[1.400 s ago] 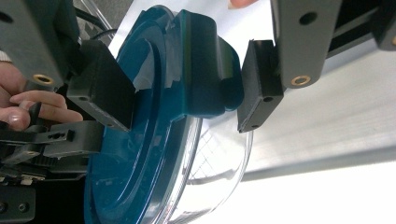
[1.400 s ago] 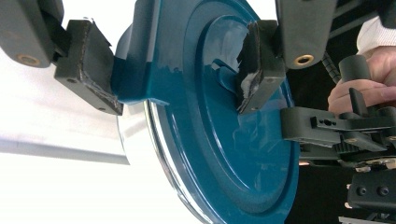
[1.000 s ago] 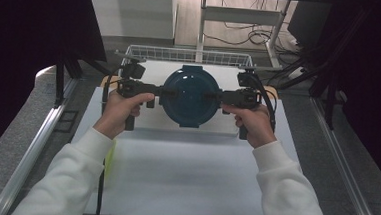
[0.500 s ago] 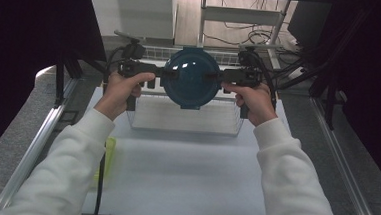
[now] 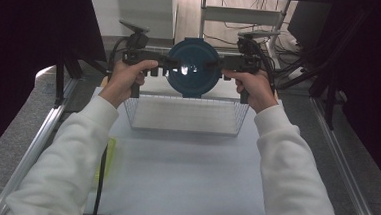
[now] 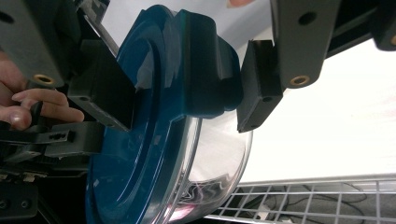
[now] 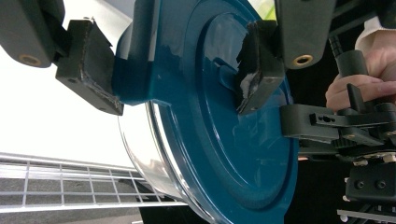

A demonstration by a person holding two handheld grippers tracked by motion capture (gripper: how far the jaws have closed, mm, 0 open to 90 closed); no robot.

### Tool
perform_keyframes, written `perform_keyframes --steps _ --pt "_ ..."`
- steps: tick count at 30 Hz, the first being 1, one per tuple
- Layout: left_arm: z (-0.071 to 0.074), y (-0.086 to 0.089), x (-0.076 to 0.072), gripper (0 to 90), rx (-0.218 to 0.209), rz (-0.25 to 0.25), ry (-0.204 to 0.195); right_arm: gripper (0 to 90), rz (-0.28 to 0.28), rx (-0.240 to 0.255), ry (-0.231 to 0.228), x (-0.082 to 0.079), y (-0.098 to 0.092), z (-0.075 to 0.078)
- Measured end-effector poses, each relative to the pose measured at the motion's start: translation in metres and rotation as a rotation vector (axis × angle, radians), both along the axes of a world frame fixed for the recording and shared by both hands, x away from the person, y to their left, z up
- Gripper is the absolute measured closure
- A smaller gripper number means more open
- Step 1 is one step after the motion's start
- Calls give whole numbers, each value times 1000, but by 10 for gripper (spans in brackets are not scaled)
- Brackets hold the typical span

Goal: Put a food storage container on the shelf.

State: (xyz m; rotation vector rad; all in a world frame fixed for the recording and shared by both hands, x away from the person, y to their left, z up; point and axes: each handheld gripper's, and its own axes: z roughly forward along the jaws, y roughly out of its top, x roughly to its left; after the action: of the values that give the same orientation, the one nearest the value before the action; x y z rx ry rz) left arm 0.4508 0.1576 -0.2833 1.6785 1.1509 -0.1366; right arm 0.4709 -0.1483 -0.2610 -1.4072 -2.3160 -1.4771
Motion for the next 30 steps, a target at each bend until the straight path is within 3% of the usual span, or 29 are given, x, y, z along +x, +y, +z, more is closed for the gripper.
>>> perform_keyframes --steps 11,16,22,26,30 --pt "-17 6 21 388 4 13 54 339 1 16 82 29 6 -21" --pt "-21 7 28 389 -22 35 61 338 -20 39 100 36 6 -25" --pt "-26 9 40 391 -59 44 141 333 -64 91 178 49 5 -32" --pt "-29 9 48 385 -75 47 167 331 -93 112 224 54 4 -36" --pt "-32 10 53 382 -89 51 185 329 -113 119 237 58 4 -39"
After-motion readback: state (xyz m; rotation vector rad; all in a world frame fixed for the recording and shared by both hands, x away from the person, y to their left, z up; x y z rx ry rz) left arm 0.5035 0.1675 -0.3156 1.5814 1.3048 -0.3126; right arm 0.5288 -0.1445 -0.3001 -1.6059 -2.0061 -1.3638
